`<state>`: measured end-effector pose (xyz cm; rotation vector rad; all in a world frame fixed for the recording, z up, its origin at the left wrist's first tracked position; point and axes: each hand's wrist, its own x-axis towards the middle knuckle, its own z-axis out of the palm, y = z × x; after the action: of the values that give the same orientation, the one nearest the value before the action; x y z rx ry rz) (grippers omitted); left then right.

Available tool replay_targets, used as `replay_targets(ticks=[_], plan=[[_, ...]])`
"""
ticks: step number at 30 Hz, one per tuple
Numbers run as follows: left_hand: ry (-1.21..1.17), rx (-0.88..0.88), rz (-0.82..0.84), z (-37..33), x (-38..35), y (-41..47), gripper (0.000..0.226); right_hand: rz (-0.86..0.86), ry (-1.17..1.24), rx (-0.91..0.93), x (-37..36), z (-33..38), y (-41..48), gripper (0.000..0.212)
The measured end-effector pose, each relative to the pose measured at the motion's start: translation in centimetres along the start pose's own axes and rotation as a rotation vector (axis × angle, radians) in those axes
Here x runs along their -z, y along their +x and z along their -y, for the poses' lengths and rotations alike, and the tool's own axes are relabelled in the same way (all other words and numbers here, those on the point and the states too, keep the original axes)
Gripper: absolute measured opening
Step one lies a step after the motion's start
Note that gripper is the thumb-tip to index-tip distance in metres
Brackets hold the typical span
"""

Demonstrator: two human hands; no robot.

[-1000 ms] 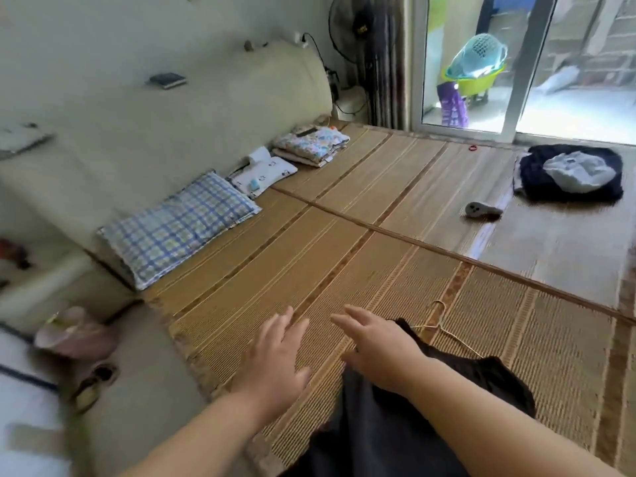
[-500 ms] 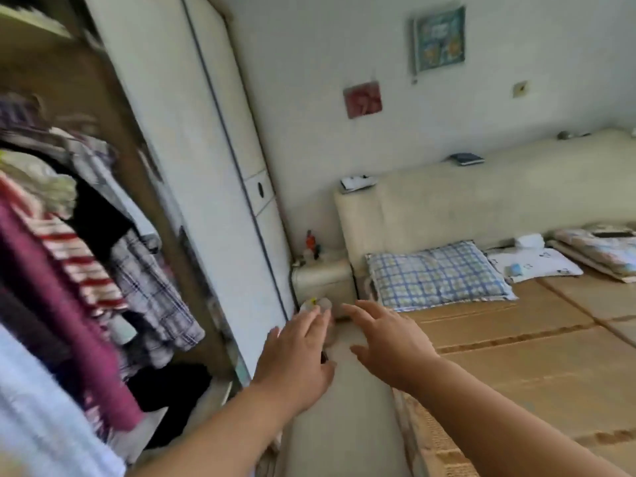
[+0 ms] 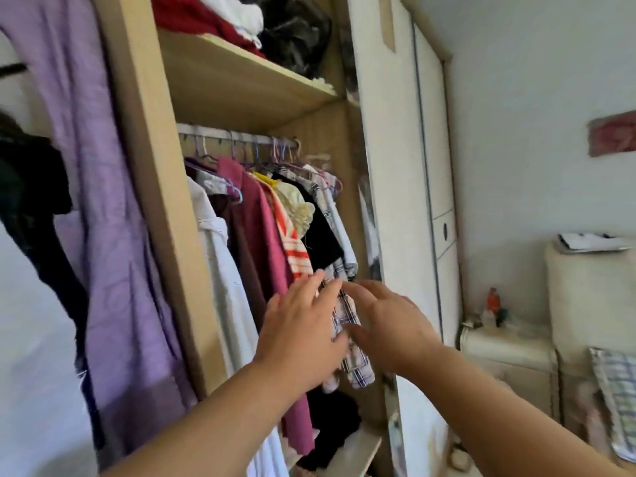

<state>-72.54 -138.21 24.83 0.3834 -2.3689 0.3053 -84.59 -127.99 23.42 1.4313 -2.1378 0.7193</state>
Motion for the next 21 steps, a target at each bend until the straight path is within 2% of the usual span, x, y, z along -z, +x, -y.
replay_targets(ticks=[3, 6, 12, 17, 21], plan=[[0.085, 0.076, -0.059, 2.8, 1.6, 1.5, 0.072, -0.043, 0.087, 0.142, -0.5, 1.1, 4.8, 0.065], [0.275, 0.171, -0.117, 5.4, 3.1, 2.7, 0.073, -0.09, 0.183, 0.282, -1.3, 2.1, 9.5, 0.065], [0.55, 0.3, -0.425, 9.5, 7.8, 6.2, 0.074, -0.089, 0.287, 0.527, -2.6, 4.3, 19.1, 0.064], [0.592, 0.418, -0.524, 11.1, 11.7, 9.5, 0.077, -0.082, 0.387, 0.615, -2.3, 7.7, 26.3, 0.063], [0.452, 0.497, -0.672, 11.3, 12.7, 11.9, 0.073, -0.063, 0.416, 0.646, -3.1, 10.7, 30.8, 0.045]])
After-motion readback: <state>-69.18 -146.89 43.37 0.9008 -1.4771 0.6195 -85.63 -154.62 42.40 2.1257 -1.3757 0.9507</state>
